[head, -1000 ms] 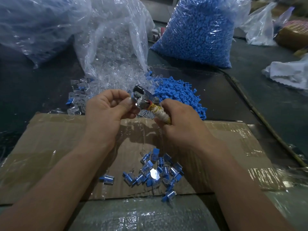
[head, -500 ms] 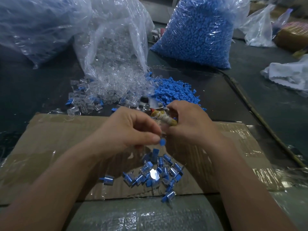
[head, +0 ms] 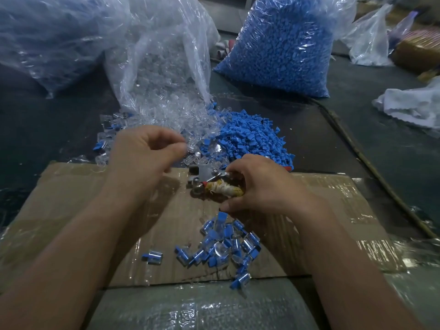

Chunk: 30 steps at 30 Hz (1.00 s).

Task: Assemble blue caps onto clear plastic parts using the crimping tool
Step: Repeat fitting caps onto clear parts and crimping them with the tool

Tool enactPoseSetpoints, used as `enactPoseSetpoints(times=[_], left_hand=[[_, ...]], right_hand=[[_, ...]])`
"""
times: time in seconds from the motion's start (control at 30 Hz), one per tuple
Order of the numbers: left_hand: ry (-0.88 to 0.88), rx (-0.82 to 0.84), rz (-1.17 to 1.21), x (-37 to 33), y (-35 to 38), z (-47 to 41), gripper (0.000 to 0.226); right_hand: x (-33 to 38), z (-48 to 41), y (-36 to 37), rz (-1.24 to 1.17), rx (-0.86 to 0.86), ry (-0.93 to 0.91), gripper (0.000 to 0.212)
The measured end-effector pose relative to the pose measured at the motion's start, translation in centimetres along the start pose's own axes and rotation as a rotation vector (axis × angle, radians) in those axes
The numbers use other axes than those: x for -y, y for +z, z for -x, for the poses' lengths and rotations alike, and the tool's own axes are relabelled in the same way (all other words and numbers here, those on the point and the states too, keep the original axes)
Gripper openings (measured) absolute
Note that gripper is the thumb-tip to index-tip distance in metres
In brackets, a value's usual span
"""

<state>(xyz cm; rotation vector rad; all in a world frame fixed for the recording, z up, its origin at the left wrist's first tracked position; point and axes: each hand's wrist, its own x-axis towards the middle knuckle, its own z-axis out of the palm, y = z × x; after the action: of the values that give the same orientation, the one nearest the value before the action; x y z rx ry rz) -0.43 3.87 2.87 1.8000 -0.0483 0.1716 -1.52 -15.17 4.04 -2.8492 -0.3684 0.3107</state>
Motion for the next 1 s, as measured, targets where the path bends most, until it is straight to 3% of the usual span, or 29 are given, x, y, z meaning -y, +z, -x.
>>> enactPoseSetpoints(times=[0.1, 0.2, 0.3, 0.43, 0.63, 1.0], left_hand=[[0.029, -0.159, -0.302, 1.4, -0.5, -1.5, 0.019], [0.061, -0.132, -0.516, 2.2, -0.5, -1.8, 0.022], [0.071, -0.079, -0.656, 2.5, -0.1, -1.9, 0.029], [0.043, 0.061, -0.754, 2.9, 0.3, -2.3, 0.038], [0.074, 0.074, -0.852, 3.6, 0.6, -2.9, 0.041], [0.109, 0.028, -0.798, 3.7, 0.7, -3.1, 0.010]], right_hand=[[-0.1, 0.1, 0.0, 0.019, 0.037, 0.001, 0.070], [-0.2, 0.3, -0.1, 0.000, 0.079, -0.003, 0.078], [-0.3, 0.6, -0.6, -0.048, 0.093, 0.014, 0.071], [-0.2, 0.8, -1.0, -0.120, 0.035, 0.041, 0.058], [0.0, 0.7, -0.8, -0.157, -0.014, 0.067, 0.054], [-0.6, 0.3, -0.6, -0.182, -0.083, 0.085, 0.040]])
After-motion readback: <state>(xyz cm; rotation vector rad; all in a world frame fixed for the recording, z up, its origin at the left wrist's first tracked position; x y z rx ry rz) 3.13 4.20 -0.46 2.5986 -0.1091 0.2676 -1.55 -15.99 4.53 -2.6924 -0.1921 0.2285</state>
